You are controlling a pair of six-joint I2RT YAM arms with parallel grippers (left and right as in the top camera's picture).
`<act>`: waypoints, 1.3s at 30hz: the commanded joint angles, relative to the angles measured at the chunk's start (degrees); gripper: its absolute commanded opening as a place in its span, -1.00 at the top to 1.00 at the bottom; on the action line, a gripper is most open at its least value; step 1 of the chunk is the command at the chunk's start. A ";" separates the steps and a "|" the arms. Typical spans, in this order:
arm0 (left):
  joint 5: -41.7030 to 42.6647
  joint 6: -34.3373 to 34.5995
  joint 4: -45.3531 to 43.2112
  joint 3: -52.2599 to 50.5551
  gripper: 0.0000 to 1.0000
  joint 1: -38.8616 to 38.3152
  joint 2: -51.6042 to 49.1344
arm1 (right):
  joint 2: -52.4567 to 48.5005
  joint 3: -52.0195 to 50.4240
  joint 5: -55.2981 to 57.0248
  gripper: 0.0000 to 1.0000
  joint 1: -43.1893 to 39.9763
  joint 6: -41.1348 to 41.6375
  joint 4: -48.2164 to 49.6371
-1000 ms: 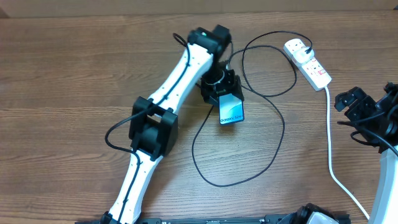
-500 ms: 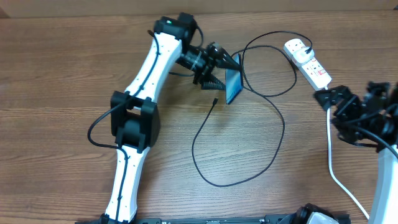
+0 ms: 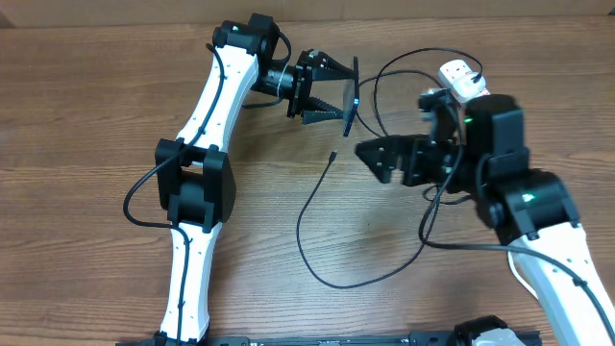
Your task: Plug charger to phone and switch on socket
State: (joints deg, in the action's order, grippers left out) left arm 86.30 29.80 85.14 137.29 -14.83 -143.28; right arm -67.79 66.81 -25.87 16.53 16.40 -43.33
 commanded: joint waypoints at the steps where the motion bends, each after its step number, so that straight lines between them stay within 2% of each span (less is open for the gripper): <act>1: 4.24 1.99 -0.09 1.57 -0.33 1.33 0.59 | 0.44 3.98 14.78 -0.98 4.17 4.66 1.09; 4: 4.24 2.86 -0.09 1.57 -0.33 1.79 0.61 | 0.44 5.79 21.05 -0.98 6.75 4.66 1.09; 14: 4.24 9.29 -0.09 1.57 -0.33 2.54 0.59 | 0.42 7.17 26.91 -0.95 8.92 4.76 2.49; 16: 4.24 9.64 -0.09 1.57 -0.34 2.54 0.59 | 0.42 7.17 30.77 -0.95 8.92 7.17 2.32; 20: 4.26 9.60 -0.09 1.57 -0.33 2.54 0.61 | 0.28 7.15 51.74 -0.96 8.20 19.85 -2.45; 22: 4.26 9.60 -0.09 1.57 -0.33 2.54 0.59 | -0.04 7.15 55.63 -1.00 7.19 22.80 -4.13; 24: 4.24 9.46 -0.11 1.57 -0.33 2.54 0.59 | -1.09 7.15 52.00 -1.00 6.23 20.02 -4.07; 29: 4.24 9.44 -0.11 1.57 -0.33 2.54 0.59 | -4.52 7.15 28.30 -1.00 6.27 5.44 0.74; 39: 4.24 9.44 -0.11 1.57 -0.33 2.54 0.59 | -6.82 7.15 11.91 -0.97 6.45 4.11 7.78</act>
State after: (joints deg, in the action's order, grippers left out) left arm 87.02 38.94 85.10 137.29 -12.27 -143.28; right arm -75.02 72.44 -6.52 22.76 22.24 -37.34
